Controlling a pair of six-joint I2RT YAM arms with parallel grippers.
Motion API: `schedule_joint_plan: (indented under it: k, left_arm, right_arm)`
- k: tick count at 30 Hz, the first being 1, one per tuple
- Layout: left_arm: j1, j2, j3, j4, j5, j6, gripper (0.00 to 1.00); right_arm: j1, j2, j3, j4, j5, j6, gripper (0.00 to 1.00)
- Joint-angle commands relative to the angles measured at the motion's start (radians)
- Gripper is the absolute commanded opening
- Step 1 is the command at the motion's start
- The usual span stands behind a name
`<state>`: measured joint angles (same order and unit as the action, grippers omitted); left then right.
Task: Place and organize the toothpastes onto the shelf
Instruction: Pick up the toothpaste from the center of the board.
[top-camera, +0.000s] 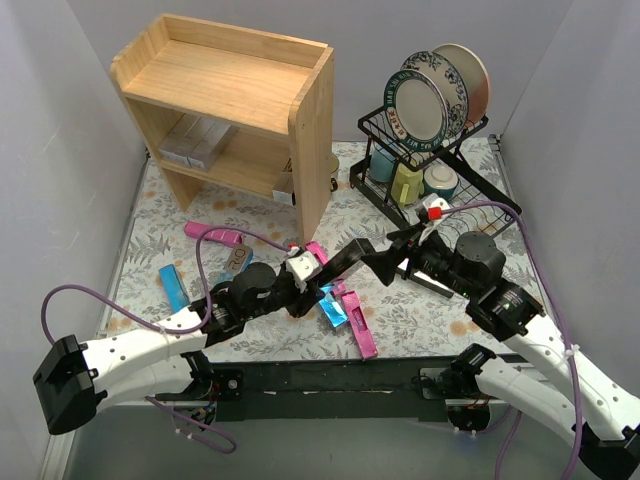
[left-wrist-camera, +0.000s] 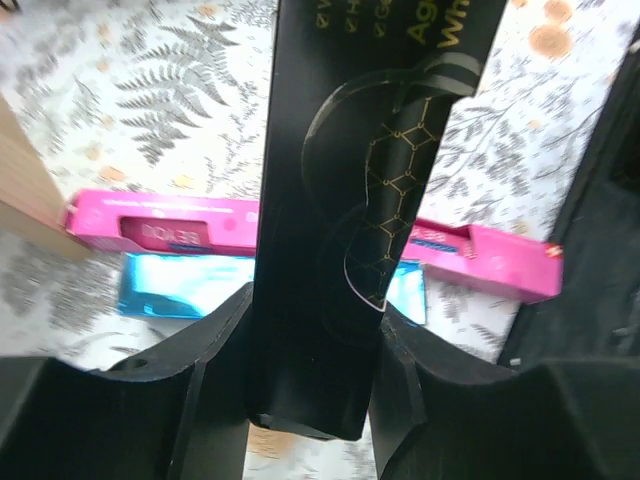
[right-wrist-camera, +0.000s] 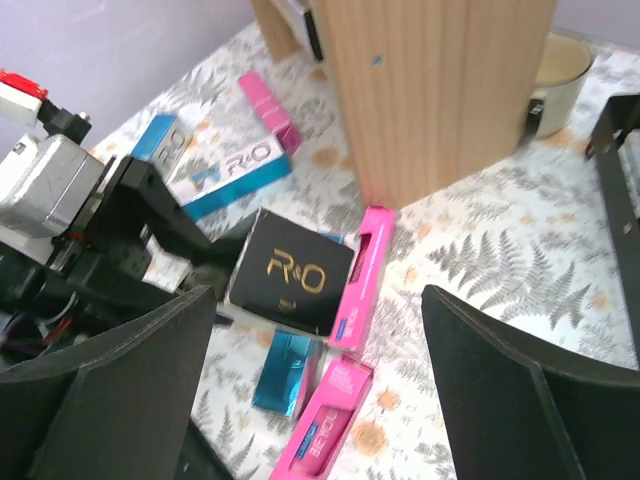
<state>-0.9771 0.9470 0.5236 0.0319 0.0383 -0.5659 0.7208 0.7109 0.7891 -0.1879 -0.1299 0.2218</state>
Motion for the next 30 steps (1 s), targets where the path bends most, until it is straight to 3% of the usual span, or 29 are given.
schedule_joint_plan:
  k: [1,9,12,16,18,22,30]
  left_arm:
    - [0.006,-0.057,-0.020,0.097,0.035,-0.322,0.29]
    - [0.011,-0.050,-0.016,0.203,0.021,-0.670,0.30]
    - [0.014,-0.045,-0.016,0.253,0.026,-0.722,0.30]
    - [0.017,-0.039,-0.022,0.305,0.043,-0.779,0.31]
    - [0.017,-0.024,-0.025,0.341,0.064,-0.798,0.31]
    - [0.017,0.007,-0.016,0.372,0.095,-0.835,0.31]
    - [0.018,0.070,0.022,0.410,0.138,-0.841,0.31]
  right_arm:
    - [-0.004,-0.033,-0.076,0.217,0.079,-0.001,0.94]
    - [-0.041,-0.013,-0.221,0.562,-0.149,0.096,0.96]
    - [-0.102,0.024,-0.251,0.678,-0.256,0.177,0.96]
    - [-0.225,0.091,-0.326,0.962,-0.433,0.457,0.95]
    - [-0.274,0.130,-0.363,1.138,-0.505,0.551,0.94]
    - [-0.294,0.238,-0.375,1.335,-0.568,0.688,0.93]
    - [-0.296,0.354,-0.307,1.424,-0.636,0.743,0.91]
